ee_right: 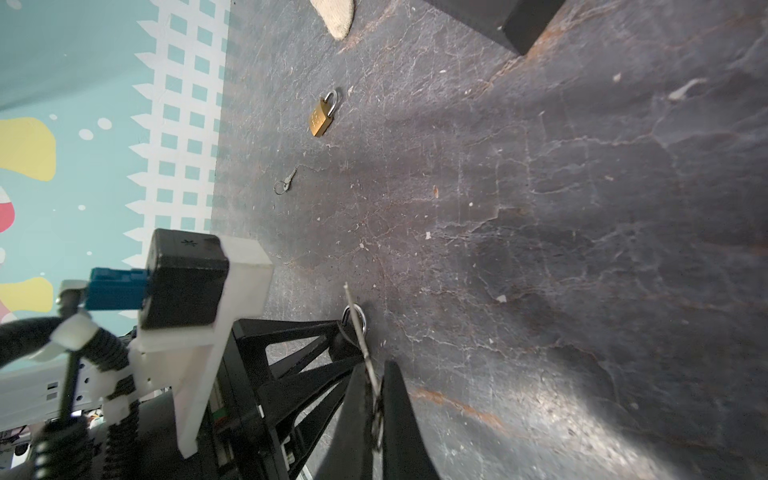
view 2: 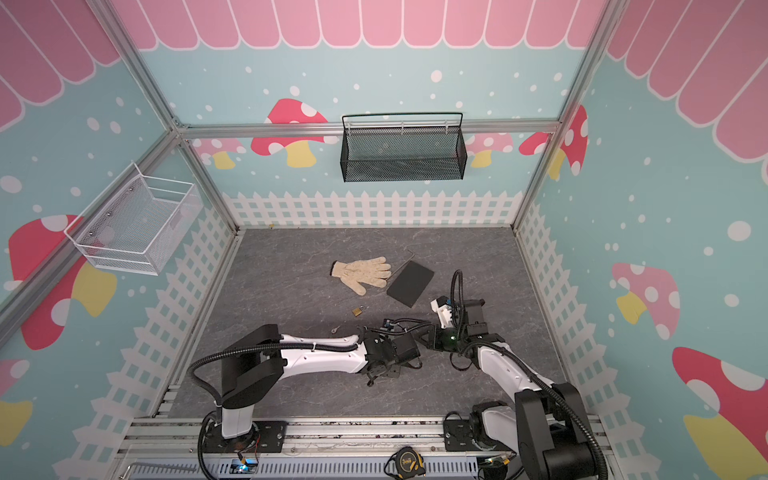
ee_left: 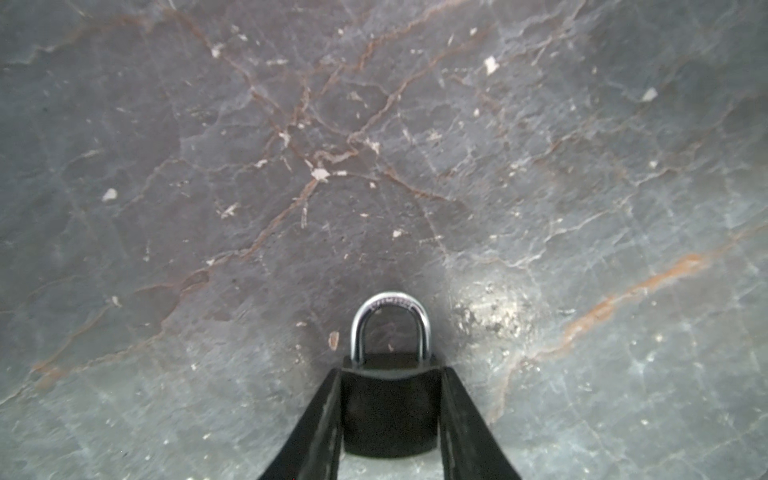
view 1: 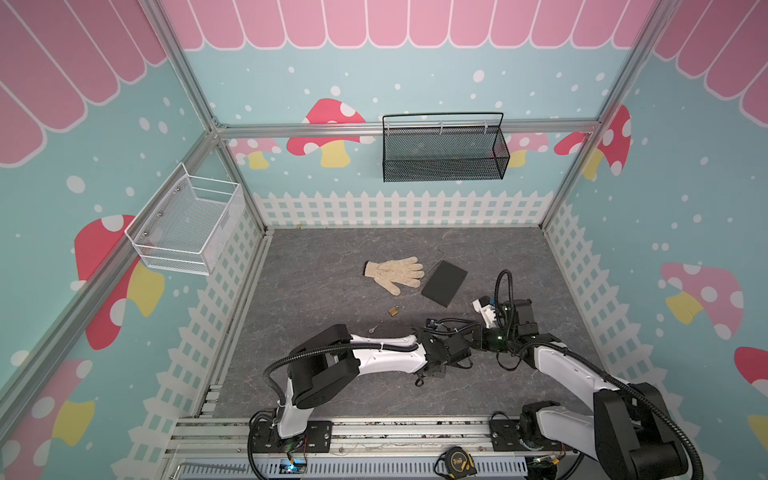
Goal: Unlock with the key
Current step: 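Lower the left gripper and pinch the black padlock by its body, then lift the black padlock with the left gripper while the right brings the key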
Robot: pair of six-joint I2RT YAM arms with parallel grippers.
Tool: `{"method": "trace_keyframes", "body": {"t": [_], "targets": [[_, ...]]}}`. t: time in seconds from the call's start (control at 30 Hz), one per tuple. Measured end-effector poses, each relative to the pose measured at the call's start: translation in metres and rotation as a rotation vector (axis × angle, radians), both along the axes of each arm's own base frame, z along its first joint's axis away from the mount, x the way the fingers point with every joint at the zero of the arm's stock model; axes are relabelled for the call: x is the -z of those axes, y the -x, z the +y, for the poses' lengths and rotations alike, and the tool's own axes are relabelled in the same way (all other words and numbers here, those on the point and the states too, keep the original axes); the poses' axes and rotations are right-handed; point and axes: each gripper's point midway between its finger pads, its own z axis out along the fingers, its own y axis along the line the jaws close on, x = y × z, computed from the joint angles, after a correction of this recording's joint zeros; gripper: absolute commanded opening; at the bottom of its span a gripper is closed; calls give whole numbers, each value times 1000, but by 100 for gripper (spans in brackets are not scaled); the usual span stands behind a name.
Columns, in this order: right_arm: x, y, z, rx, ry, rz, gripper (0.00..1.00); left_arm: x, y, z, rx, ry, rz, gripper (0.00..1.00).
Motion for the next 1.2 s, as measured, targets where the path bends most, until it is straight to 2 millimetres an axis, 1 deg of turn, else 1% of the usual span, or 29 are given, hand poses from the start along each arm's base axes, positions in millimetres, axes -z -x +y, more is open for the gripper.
{"method": "trace_keyframes", "body": {"t": [0.07, 0.17, 0.37, 0.43, 0.53, 0.6, 0.63, 0.7, 0.83, 0.9, 0.97, 1.0, 1.07, 1.2], "targets": [[-1, 0, 0, 0, -1, -5, 0, 0, 0, 0, -1, -1, -2, 29], [-3, 0, 0, 2, -4, -11, 0, 0, -1, 1, -1, -4, -7, 27], [-4, 0, 1, 0, -7, -11, 0, -1, -2, 1, -1, -9, -20, 16], [-5, 0, 1, -2, -12, -10, 0, -2, -3, 4, -4, -16, -31, 13], [-8, 1, 1, -1, -18, -17, 0, -7, -4, 12, -13, -24, -49, 5], [-11, 1, 1, 3, -22, -23, 0, -18, -7, 17, -26, -7, -68, 3], [-12, 1, 1, 5, -24, -24, 0, -26, -9, 18, -38, 16, -81, 0], [-15, 2, 1, 7, -27, -25, 0, -45, -14, 21, -62, 71, -107, 0], [-21, 3, 2, 17, -38, -29, 0, -87, -32, 32, -151, 232, -170, 0], [-24, 5, 6, 15, -39, -32, 0, -103, -41, 39, -197, 293, -198, 0], [-26, 9, 14, -1, -38, -36, 0, -118, -52, 45, -247, 349, -230, 0], [-26, 11, 18, -7, -37, -37, 0, -123, -56, 46, -265, 370, -242, 0], [-27, 18, 33, -36, -43, -35, 0, -131, -63, 47, -292, 402, -263, 0], [-23, 33, 58, -72, -70, -17, 0, -135, -68, 48, -320, 418, -283, 0]]}}
